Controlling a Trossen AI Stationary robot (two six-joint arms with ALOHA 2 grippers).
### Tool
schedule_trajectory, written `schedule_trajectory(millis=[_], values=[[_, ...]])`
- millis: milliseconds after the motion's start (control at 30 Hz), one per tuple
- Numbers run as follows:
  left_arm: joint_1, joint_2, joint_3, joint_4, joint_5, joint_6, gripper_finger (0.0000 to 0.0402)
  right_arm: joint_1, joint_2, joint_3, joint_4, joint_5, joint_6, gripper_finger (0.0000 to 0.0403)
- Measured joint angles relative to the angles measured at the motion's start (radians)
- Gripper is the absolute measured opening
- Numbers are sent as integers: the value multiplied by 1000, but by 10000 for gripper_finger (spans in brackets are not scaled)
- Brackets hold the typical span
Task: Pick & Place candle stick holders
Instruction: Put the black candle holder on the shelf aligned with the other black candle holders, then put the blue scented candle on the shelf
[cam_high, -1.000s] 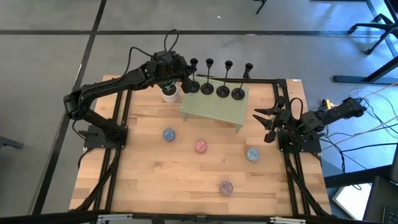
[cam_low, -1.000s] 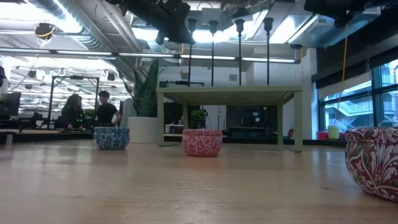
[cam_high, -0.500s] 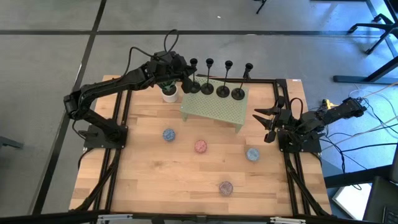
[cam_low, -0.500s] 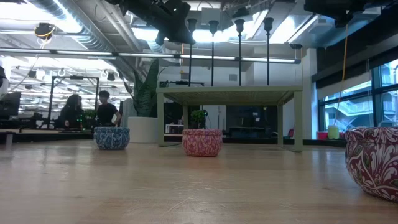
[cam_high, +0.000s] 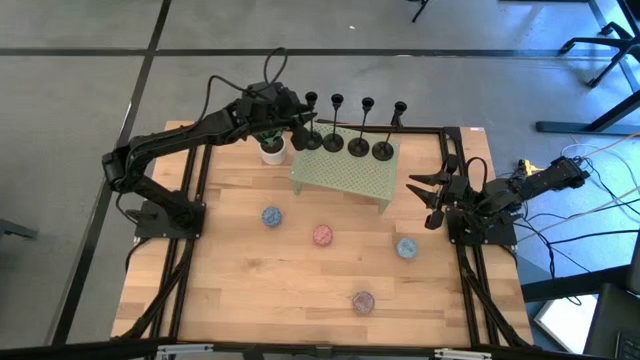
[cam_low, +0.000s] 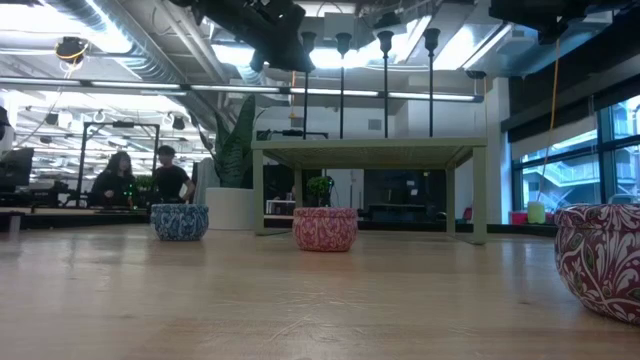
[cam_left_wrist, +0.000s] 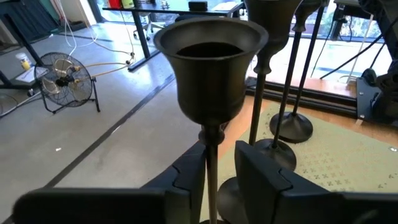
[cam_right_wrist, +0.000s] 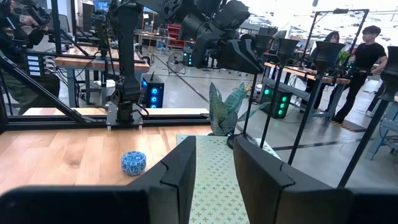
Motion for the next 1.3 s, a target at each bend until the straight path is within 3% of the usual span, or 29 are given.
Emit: schedule_trajectory(millis=[333, 567, 800, 1067, 1300], values=[[-13, -38, 0, -26, 0, 25, 132, 0, 0, 0, 0, 0, 3, 113], [-45, -122, 0, -151, -1, 26, 156, 0, 0, 0, 32, -3, 84, 113], [-108, -221, 0, -305, 0, 49, 171, 0, 28, 0, 45, -210, 52, 119], [-232, -303, 0, -532, 0, -17, 190, 0, 132, 0, 129, -235, 24, 182], [-403, -283, 0, -761, 2, -124, 203, 0, 178, 0, 166, -231, 40, 252]])
